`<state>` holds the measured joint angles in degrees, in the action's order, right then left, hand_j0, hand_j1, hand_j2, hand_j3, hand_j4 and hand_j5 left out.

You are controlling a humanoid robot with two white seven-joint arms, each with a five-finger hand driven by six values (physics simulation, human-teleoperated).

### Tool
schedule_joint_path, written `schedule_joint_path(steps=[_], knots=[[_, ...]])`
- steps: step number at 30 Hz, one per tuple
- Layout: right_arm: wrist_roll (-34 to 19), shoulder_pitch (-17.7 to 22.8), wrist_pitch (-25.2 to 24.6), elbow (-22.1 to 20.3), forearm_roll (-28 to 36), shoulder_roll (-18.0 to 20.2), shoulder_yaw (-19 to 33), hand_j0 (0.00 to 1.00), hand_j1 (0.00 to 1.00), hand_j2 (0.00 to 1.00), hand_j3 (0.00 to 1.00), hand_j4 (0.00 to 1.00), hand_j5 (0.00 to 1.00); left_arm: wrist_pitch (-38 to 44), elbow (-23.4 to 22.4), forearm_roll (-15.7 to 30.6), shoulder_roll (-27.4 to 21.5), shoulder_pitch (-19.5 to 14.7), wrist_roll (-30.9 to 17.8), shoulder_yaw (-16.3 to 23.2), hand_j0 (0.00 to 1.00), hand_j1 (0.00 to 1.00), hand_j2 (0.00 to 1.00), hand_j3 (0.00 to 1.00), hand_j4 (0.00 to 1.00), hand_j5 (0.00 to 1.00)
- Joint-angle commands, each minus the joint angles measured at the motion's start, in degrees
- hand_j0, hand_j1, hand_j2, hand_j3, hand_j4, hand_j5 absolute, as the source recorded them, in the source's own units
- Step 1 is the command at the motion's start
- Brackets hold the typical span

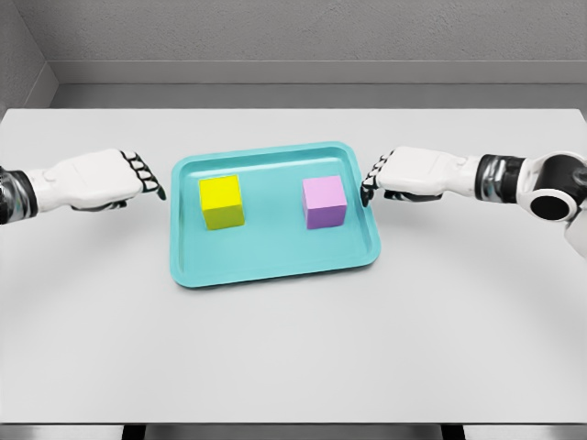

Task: Push two cubes

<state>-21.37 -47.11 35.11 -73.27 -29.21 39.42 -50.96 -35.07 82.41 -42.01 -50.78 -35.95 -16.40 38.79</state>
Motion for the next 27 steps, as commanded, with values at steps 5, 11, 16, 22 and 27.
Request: schedule_joint_path(steps=[5,11,16,22,27], knots=[[0.01,0.0,-0.11,1.46,-0.84,-1.98,-0.02,0.53,0.53,0.53,0.53,0.53,0.53,0.07,0.82,0.53,0.85,0.0,-0.65,0.5,0.71,0.71,0.71,0.71,0.71,0.71],[0.01,0.09,-0.11,1.73,-1.37,-3.03,-0.11,0.53,0.53,0.53,0.53,0.53,0.53,0.07,2.06,0.53,0.85,0.09,-0.56,0.5,0.71,0.71,0.71,0.71,0.71,0.71],[-0.07,0.09,-0.11,1.91,-2.34,-4.61,-0.2,0.53,0.53,0.53,0.53,0.53,0.53,0.07,1.88,0.53,1.12,0.09,-0.57,0.85,0.71,0.71,0.71,0.71,0.71,0.71],[-0.07,0.18,-0.11,1.82,-2.43,-5.58,-0.55,0.53,0.53,0.53,0.53,0.53,0.53,0.07,1.88,0.44,1.21,0.18,-0.65,1.29,0.71,0.71,0.71,0.71,0.71,0.71],[-0.07,0.18,-0.11,1.64,-2.43,-6.46,-0.55,0.52,0.52,0.52,0.52,0.52,0.52,0.07,1.7,0.35,1.21,0.53,-0.65,1.29,0.71,0.71,0.71,0.71,0.71,0.71]])
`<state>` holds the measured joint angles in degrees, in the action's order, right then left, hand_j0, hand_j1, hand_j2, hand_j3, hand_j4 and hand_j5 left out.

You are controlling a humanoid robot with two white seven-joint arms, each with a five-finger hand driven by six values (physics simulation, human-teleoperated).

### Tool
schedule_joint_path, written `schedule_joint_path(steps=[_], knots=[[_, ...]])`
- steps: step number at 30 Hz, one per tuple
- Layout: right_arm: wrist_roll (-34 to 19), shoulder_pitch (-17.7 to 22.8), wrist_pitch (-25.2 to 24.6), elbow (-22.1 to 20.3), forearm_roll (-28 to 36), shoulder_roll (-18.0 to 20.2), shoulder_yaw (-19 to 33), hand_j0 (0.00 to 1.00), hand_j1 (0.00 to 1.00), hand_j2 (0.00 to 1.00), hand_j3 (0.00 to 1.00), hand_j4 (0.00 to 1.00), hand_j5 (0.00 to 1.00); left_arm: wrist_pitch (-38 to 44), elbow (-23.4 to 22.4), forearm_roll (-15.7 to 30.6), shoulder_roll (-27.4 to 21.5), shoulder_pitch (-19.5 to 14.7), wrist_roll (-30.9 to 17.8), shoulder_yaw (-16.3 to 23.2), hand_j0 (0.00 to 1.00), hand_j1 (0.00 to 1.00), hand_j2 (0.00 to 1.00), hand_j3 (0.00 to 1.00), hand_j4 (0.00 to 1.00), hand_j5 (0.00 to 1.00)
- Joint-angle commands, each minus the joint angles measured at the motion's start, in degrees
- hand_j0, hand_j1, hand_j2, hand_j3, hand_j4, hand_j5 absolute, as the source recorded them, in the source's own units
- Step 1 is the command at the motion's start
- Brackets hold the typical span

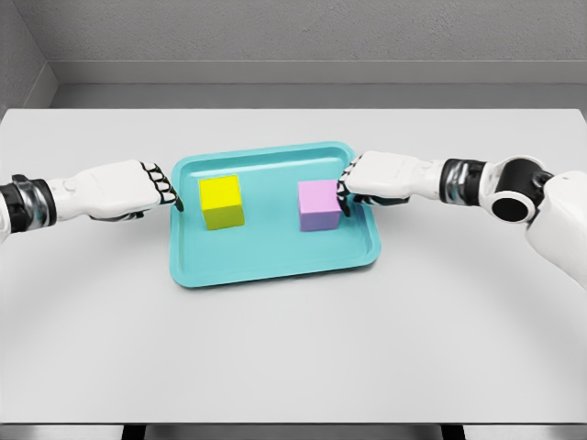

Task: Push two cubes

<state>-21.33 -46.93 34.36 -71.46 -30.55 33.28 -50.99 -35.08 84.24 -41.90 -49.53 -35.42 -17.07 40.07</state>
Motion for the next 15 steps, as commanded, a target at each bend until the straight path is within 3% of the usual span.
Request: schedule_joint_path(steps=[1,9,15], knots=[[-0.12,0.0,0.64,-0.17,-1.09,-0.59,-0.52,0.52,0.52,0.52,0.52,0.52,0.52,0.08,-0.04,0.24,-0.04,0.0,0.02,0.01,0.71,0.71,0.71,0.71,0.71,0.71],[-0.12,0.18,0.64,-0.52,-0.74,-1.29,0.01,0.52,0.52,0.52,0.52,0.52,0.52,0.08,-0.13,0.32,1.45,-0.61,-1.47,0.09,0.71,0.71,0.71,0.71,0.71,0.71],[-0.12,0.62,0.64,0.62,-0.47,0.29,1.42,0.52,0.52,0.52,0.52,0.52,0.52,0.08,-0.39,0.41,1.98,-1.23,-1.47,0.01,0.71,0.71,0.71,0.71,0.71,0.71]])
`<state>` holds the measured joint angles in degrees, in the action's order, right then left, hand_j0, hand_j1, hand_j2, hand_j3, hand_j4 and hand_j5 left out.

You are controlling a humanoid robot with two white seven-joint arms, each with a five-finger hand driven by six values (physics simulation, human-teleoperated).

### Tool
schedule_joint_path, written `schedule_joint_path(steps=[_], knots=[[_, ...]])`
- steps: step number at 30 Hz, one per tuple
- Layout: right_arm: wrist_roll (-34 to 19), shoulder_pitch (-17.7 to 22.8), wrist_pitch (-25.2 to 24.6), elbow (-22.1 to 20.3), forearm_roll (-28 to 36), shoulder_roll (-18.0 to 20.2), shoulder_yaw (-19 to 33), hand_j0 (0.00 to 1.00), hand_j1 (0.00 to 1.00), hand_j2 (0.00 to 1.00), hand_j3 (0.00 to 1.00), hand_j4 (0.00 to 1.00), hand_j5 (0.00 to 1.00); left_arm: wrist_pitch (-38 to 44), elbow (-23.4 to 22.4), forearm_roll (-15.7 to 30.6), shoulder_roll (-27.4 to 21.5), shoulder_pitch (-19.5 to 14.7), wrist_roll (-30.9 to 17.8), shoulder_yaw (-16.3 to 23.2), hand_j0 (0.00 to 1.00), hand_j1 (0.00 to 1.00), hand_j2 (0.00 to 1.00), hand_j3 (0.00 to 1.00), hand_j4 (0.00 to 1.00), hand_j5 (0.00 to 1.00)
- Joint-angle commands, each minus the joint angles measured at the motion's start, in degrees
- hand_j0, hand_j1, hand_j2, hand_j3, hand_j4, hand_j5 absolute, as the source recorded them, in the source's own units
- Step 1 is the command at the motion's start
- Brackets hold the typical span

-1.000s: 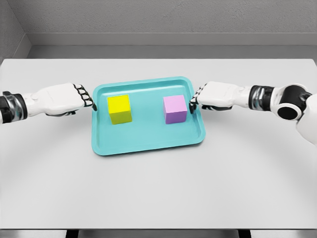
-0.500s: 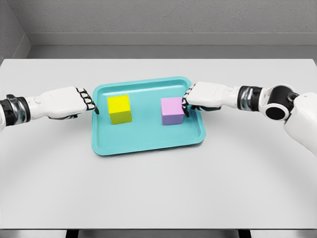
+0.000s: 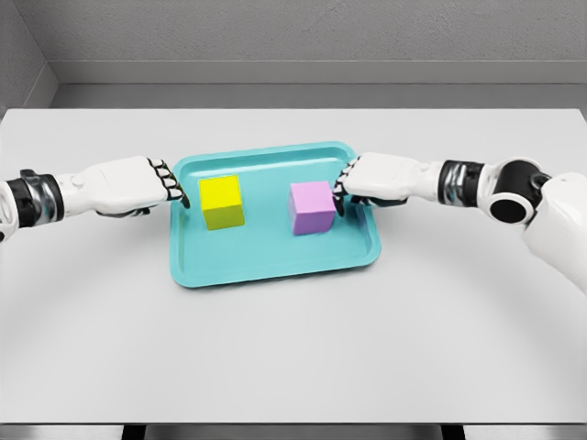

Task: Push two cubes

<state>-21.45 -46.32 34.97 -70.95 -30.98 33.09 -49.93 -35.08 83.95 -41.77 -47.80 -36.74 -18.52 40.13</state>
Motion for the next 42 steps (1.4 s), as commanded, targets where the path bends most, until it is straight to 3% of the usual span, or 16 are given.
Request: schedule_joint_path(steps=[1,8,22,42], knots=[[0.0,0.0,0.03,0.29,0.04,0.92,0.45,0.52,0.52,0.52,0.52,0.52,0.52,0.08,-0.19,0.28,0.69,-0.09,-0.12,-0.06,0.71,0.71,0.71,0.71,0.71,0.71],[0.09,0.61,0.03,-1.2,0.22,2.94,1.33,0.52,0.52,0.52,0.52,0.52,0.52,0.08,-0.36,0.19,0.78,-0.35,-0.12,-0.06,0.71,0.71,0.71,0.71,0.71,0.71],[0.0,1.76,0.03,-4.1,-0.04,2.94,0.63,0.51,0.51,0.51,0.51,0.51,0.51,0.08,-0.72,0.19,2.62,-0.44,-1.26,-0.06,0.72,0.72,0.72,0.72,0.72,0.72],[-0.09,1.93,0.03,-4.02,-0.39,-0.49,0.36,0.51,0.51,0.51,0.51,0.51,0.51,0.08,-0.8,0.28,5.26,-1.23,-3.37,-0.14,0.71,0.71,0.71,0.71,0.71,0.71]])
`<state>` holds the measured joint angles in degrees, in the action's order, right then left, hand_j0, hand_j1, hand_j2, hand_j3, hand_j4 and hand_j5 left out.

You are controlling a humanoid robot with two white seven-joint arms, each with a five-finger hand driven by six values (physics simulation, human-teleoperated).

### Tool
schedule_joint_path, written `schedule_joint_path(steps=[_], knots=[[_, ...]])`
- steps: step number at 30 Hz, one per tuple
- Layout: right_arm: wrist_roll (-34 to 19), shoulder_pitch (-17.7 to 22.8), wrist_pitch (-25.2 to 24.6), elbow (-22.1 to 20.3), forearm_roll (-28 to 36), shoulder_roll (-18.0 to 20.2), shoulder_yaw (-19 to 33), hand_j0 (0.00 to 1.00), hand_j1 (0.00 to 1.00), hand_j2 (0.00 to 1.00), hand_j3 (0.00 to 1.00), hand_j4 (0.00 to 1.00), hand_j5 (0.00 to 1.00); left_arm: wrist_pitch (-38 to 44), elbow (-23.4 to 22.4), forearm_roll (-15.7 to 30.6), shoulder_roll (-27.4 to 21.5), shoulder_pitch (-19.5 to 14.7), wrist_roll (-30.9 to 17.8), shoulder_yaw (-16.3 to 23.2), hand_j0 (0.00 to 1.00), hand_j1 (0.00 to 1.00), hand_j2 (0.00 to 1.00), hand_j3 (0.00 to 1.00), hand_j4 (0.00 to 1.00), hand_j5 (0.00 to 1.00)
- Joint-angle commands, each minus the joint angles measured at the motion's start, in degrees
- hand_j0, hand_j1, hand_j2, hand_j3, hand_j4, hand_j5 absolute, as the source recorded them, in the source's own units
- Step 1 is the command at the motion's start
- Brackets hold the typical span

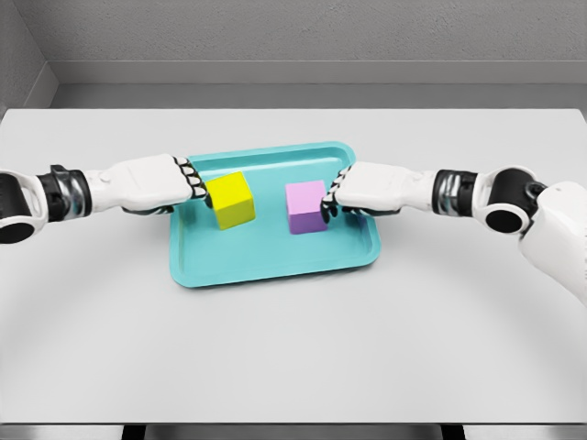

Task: Push two cubes

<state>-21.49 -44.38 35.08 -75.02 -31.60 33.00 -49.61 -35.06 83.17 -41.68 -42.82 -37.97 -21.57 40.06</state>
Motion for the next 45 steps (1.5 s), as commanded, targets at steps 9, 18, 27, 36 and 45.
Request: schedule_joint_path(steps=[9,18,27,36,45], knots=[[0.05,-0.18,-0.08,0.49,0.14,-1.8,0.04,0.51,0.51,0.51,0.51,0.51,0.51,0.06,0.24,0.19,1.34,0.0,-0.85,-0.07,0.72,0.72,0.72,0.72,0.72,0.72],[-0.04,-0.26,-0.08,1.1,0.05,-3.38,0.04,0.51,0.51,0.51,0.51,0.51,0.51,0.06,2.53,0.63,2.39,0.53,-1.73,-0.07,0.72,0.72,0.72,0.72,0.72,0.72],[-0.04,-0.35,-0.08,0.84,0.14,-3.47,0.04,0.51,0.51,0.51,0.51,0.51,0.51,0.06,5.51,0.98,3.09,0.7,-2.08,0.02,0.71,0.71,0.71,0.71,0.71,0.71],[0.05,0.18,-0.08,0.22,0.75,0.75,0.13,0.51,0.51,0.51,0.51,0.51,0.51,0.06,5.16,0.72,2.13,1.23,-2.08,-0.15,0.74,0.74,0.74,0.74,0.74,0.74],[-0.04,-0.09,-0.08,1.01,0.05,-0.48,0.74,0.51,0.51,0.51,0.51,0.51,0.51,0.06,5.08,0.98,-0.77,1.41,-2.08,-0.24,0.75,0.75,0.75,0.75,0.75,0.75]])
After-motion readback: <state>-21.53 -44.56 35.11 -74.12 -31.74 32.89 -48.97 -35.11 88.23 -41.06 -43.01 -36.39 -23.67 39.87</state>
